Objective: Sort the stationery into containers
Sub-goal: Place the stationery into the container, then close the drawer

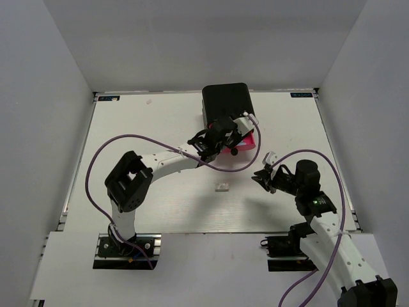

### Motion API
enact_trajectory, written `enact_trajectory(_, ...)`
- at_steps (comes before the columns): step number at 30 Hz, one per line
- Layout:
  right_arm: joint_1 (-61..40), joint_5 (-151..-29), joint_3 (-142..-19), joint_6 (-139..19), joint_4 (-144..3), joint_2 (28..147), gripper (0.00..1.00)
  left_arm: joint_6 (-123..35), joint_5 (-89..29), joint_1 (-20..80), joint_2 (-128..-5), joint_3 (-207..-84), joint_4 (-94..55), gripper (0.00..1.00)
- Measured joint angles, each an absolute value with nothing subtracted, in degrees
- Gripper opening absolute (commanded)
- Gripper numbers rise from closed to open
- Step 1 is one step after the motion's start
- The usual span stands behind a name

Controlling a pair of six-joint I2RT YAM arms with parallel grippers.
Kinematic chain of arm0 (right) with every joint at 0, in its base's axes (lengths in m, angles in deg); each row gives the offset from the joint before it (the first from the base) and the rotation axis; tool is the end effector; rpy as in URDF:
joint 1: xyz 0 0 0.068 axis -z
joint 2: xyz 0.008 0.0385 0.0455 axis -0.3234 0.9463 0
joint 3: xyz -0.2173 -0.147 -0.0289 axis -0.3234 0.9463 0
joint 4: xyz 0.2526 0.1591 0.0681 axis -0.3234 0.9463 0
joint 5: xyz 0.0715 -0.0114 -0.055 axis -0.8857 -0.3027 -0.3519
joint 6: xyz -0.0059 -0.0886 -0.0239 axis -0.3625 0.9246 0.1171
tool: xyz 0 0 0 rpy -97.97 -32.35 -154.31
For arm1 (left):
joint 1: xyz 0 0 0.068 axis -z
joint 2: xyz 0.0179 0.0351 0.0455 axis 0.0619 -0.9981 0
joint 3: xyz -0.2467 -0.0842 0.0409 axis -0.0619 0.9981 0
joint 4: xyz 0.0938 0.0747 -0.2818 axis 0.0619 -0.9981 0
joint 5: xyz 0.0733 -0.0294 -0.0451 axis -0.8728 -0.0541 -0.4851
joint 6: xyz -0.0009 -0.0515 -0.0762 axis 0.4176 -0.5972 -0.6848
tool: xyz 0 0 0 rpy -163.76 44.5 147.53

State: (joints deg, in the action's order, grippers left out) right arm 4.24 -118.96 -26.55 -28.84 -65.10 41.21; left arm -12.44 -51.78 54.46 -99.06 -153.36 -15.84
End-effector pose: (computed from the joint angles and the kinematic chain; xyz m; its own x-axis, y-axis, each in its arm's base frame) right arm 0.2217 0.1082 0.2053 0.0226 -0.3404 -0.9400 -0.8071 0.5486 -0.2181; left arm 0.3482 -0.3984 0.2115 -0.0152 0.5451 -0.8382 0.6662 0.6307 0.3981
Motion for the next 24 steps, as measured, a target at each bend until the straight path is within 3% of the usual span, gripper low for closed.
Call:
enact_trajectory(2,4.24,-118.98,-26.55,-28.86,-65.10,41.85,0.36,-12.62,-52.52,54.46,-98.99,-152.55,-15.51,0.72)
enact_trajectory(5,4.24,-119.06,-26.55,-28.67,-65.30,42.94,0.42,-13.19,-53.18,54.46,-98.88,-152.13,-15.31,0.75)
enact_trajectory(6,4.24,-119.11,-26.55,-28.67,-65.50,43.44,0.42,-13.25,-53.33,54.51,-98.69,-152.09,-15.31,0.79)
enact_trajectory(10,4.24,-119.20,-26.55,-28.73,-66.98,46.26,0.42,-13.45,-54.34,54.75,-96.52,-152.04,-15.25,0.80)
enact_trajectory(13,4.24,-119.20,-26.55,-28.76,-69.52,49.87,0.36,-14.65,-54.62,55.10,-93.29,-152.04,-15.20,0.82)
enact_trajectory(14,4.24,-119.20,-26.59,-28.71,-70.28,51.27,0.28,-15.57,-54.79,55.16,-91.91,-152.04,-15.44,0.82)
enact_trajectory(17,4.24,-119.96,-27.38,-27.05,-72.16,56.97,0.14,-20.22,-55.12,55.21,-86.95,-152.00,-17.22,0.67)
enact_trajectory(21,4.24,-123.09,-30.20,-19.71,-72.82,64.58,0.12,-28.16,-54.73,55.12,-76.41,-146.93,-17.91,0.48)
enact_trajectory(24,4.24,-125.62,-34.35,-9.87,-71.31,71.09,0.11,-34.39,-54.53,54.99,-66.53,-138.62,-18.05,0.42)
